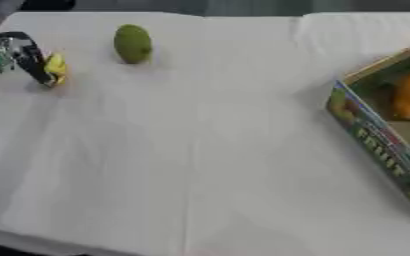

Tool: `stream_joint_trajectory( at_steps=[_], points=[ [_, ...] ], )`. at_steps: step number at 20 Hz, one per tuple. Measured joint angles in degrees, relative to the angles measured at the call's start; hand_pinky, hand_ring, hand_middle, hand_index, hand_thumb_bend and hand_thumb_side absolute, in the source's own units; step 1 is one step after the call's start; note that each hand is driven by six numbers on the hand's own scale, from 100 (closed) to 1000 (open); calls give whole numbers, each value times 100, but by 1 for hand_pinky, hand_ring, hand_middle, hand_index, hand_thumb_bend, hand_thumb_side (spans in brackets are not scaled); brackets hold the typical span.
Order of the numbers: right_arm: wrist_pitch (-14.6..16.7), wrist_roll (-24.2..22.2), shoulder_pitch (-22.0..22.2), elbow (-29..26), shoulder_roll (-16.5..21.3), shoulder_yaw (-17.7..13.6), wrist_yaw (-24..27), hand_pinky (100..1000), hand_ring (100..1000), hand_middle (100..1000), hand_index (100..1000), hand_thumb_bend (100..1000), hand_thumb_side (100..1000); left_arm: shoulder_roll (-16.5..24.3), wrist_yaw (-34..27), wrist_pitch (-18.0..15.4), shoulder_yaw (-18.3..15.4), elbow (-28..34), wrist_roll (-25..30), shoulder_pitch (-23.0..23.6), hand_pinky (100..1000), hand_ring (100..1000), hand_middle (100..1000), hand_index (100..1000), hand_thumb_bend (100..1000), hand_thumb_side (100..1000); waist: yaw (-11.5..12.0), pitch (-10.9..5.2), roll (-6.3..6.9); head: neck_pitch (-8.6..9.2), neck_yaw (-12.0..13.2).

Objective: Pick up the objects with one hand, pass them to the other hand, and then place them into the box on the other side of the table.

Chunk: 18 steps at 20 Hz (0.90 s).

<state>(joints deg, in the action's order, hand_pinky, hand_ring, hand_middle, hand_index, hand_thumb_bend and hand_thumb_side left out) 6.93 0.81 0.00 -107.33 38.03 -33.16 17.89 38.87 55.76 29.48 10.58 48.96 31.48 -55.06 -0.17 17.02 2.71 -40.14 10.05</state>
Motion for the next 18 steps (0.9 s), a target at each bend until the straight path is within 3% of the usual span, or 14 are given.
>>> stream_joint_trajectory(
  at_steps=[7, 18],
  points=[
    [7, -19, 30, 2, -28, -3, -1, 837, 612, 704, 755, 100, 518, -3, 38, 39, 33, 213, -171, 13, 675, 655, 588, 521, 208, 100, 28, 4, -9, -4, 0],
    [13, -26, 90, 2, 30, -1, 10, 837, 615, 707, 756, 100, 519, 457, -198, -141, 413, 1777, 326, 122, 649, 624, 562, 506, 218, 100, 89, -7, -9, -63, -39]
  ],
)
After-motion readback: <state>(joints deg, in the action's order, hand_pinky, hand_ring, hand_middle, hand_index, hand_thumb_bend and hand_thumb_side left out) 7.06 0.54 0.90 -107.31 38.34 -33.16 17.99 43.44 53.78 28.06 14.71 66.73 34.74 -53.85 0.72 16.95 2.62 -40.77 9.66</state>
